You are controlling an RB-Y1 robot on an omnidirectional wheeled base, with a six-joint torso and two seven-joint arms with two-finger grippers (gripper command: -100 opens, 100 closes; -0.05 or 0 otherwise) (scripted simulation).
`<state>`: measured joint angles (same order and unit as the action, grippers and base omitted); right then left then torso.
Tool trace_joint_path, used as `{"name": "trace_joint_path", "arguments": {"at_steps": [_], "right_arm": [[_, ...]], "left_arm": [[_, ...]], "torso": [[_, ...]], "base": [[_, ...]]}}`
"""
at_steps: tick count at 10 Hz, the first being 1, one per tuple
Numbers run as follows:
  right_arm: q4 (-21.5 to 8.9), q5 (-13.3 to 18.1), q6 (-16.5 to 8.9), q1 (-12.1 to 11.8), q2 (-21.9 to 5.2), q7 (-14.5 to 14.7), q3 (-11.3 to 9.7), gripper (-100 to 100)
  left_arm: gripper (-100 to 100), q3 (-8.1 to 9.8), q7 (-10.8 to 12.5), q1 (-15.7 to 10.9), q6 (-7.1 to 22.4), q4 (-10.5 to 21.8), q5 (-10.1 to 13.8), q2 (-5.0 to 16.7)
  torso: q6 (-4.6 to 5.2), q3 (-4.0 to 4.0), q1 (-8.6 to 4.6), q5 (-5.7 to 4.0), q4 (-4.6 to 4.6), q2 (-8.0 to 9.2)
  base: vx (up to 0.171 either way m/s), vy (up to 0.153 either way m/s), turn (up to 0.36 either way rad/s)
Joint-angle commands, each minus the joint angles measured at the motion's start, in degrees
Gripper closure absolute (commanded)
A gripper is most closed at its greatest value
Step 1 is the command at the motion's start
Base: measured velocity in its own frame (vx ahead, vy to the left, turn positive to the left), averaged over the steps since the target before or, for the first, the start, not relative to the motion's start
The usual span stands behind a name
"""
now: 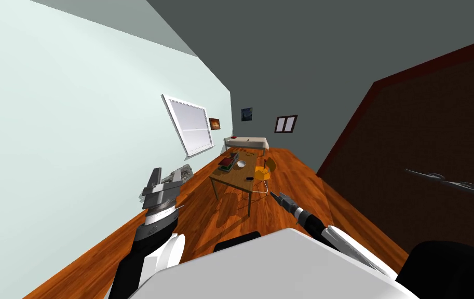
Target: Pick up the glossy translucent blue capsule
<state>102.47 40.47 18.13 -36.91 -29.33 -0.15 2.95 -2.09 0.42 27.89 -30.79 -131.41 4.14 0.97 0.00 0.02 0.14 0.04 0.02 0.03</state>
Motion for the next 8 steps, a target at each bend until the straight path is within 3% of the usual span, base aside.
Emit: {"name": "trace_joint_path", "arguments": {"at_steps": [1, 2, 3, 6, 7, 8], "right_arm": [[-2.74, 2.33, 0.31, 0.34, -0.50, 0.49, -0.03, -100], [-2.74, 2.33, 0.31, 0.34, -0.50, 0.49, -0.03, -100], [-4.62, 5.02, -0.33, -0.26, -2.31, 0.61, -0.31, -100], [-7.40, 8.52, -0.95, -0.86, -4.11, 0.72, -0.65, -100], [-9.71, 10.75, -1.53, -1.44, -5.89, 0.81, -1.05, -100], [-9.71, 11.54, -1.53, -1.44, -5.89, 0.81, -1.05, -100]], "left_arm": [[0, 0.00, 0.00, 0.00, 0.00, 0.00, 0.00, 0.00], [0, 0.00, 0.00, 0.01, 0.00, 0.00, 0.00, 0.00], [0, 0.01, 0.00, 0.01, 0.00, 0.00, 0.00, 0.00], [0, 0.00, 0.00, 0.00, 0.00, 0.00, 0.00, 0.00], [0, 0.01, 0.00, 0.01, 0.00, 0.00, 0.00, 0.00], [0, 0.00, 0.00, 0.00, 0.00, 0.00, 0.00, 0.00]], "torso": [[0.00, 0.00, 0.00, 0.00, 0.00, 0.00], [0.02, -0.02, -0.03, 0.00, 0.00, -0.03], [0.03, -0.02, -0.10, -0.02, 0.00, -0.02], [0.00, -0.04, -0.01, -0.01, -0.01, -0.07], [0.03, -0.04, -0.01, 0.01, -0.01, -0.07], [0.00, -0.05, 0.05, 0.01, -0.02, -0.09]], "base": [[0.005, 0.046, 0.088], [0.003, 0.019, -0.016], [0.002, 0.045, 0.221], [0.013, 0.048, 0.134], [0.022, 0.071, 0.202], [0.020, 0.055, 0.093]]}}
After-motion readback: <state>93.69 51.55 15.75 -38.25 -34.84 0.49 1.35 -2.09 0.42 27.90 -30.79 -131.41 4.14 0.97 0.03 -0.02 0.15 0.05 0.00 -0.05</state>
